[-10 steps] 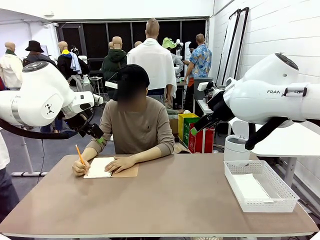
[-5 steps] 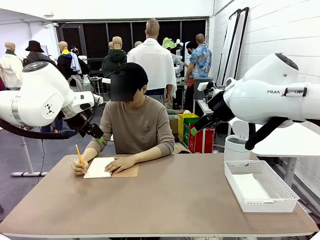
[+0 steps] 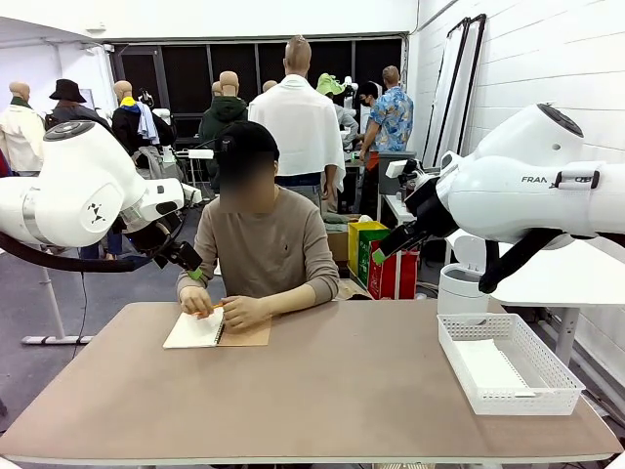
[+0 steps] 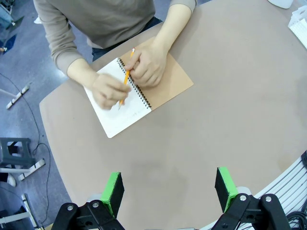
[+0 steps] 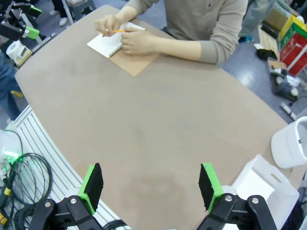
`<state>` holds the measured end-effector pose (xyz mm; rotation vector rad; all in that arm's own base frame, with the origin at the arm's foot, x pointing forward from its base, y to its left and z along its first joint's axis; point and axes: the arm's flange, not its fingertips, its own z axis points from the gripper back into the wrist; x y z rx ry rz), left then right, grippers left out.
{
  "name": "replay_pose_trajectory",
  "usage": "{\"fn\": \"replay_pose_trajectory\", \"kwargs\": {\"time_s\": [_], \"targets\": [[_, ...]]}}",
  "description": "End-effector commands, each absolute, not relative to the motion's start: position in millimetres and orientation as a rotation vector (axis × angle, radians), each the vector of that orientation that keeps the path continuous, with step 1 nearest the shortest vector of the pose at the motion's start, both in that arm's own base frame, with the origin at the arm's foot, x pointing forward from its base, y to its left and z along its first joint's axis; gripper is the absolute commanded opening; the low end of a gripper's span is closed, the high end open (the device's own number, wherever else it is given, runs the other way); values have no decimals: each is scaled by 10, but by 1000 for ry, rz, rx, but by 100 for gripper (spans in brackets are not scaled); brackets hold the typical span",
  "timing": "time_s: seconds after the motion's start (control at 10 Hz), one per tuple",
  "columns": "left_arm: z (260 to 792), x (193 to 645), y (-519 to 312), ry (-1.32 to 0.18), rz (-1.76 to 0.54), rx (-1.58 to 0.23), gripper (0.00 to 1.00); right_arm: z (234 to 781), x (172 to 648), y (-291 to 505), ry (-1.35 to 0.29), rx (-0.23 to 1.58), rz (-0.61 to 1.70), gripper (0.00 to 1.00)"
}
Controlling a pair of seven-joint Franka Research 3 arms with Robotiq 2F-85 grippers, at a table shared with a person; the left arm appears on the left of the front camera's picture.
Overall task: Sort the paper based on its condition.
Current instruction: If a person hands you a paper, place it in the Organizing basket , and if it's crumpled, put it in the Trash can.
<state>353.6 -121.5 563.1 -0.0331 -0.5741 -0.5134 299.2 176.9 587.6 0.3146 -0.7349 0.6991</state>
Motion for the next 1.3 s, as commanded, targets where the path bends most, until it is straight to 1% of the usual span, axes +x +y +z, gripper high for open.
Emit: {"fn": "replay_pose_trajectory", "kwargs": {"time_s": [0.0, 1.2], "targets": [[5628, 3535, -1197, -574, -515, -31, 100, 5888, 2987, 1779, -730, 309, 700, 100], [5628, 3535, -1197, -574, -515, -31, 100, 5888, 2987, 1779, -730, 309, 700, 100]]}}
